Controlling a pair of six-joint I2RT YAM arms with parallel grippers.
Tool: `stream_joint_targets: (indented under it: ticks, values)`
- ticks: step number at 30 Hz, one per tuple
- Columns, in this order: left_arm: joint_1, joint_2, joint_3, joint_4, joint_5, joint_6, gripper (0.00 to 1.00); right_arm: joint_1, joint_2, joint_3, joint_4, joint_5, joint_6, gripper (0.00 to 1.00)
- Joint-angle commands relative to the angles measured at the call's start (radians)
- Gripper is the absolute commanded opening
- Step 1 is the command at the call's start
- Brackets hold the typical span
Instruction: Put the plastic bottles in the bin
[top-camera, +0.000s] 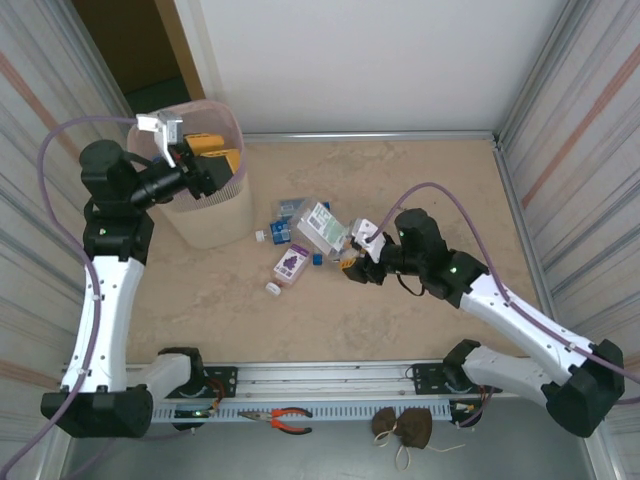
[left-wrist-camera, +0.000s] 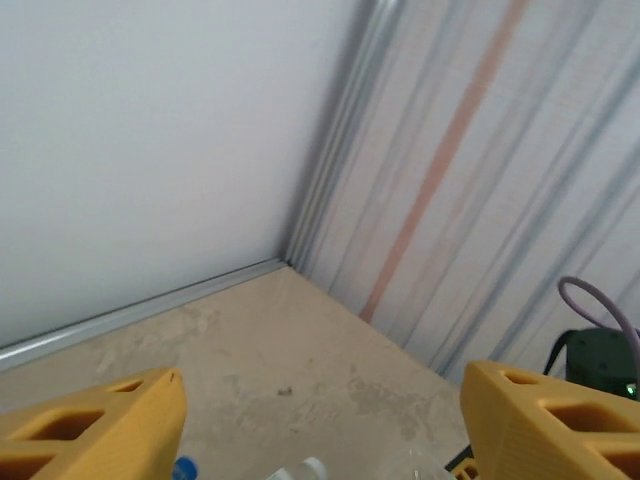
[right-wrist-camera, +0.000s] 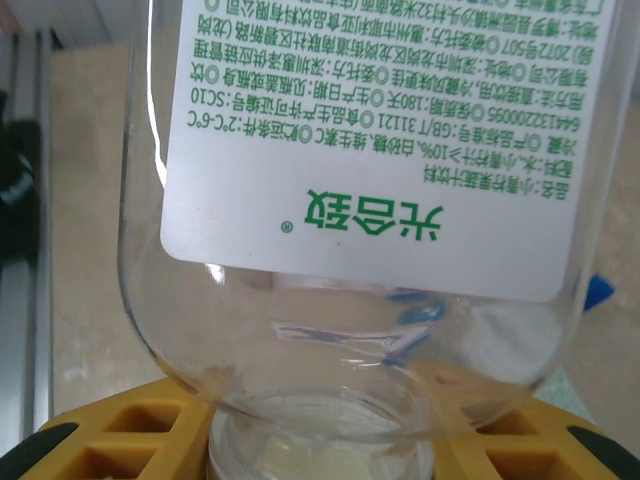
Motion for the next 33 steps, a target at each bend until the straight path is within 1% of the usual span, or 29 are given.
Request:
stream_joint_targets:
  ticks: [1,7,13,16,19,27,33]
  values:
    - [-0.061,-0.023,-0.013,0.155,0.027,0.01,0.77,-0.005,-0.056,0.055,0.137,-0.066,0.113,0.33]
    - [-0.209,-0.026,-0.013,0.217,0.04,0.085,0.86,-0.002,-0.104,0.087,0.299,-0.089,0.21,0.31]
    - [-0.345,-0.002,0.019,0.255,0.064,0.137,0.91,0.005,-0.128,0.121,0.397,-0.121,0.253,0.31]
    - [-0.413,0.024,0.049,0.252,0.062,0.16,0.92,0.012,-0.128,0.125,0.459,-0.134,0.282,0.3]
    - [-0.472,0.054,0.099,0.212,0.06,0.191,0.93,0.028,-0.128,0.122,0.521,-0.132,0.299,0.3]
    - [-0.599,0.136,0.181,0.174,0.052,0.228,0.94,0.061,-0.116,0.123,0.612,-0.154,0.306,0.3]
    - [-0.656,0.178,0.224,0.153,0.041,0.239,0.92,0.073,-0.117,0.125,0.619,-0.15,0.298,0.3]
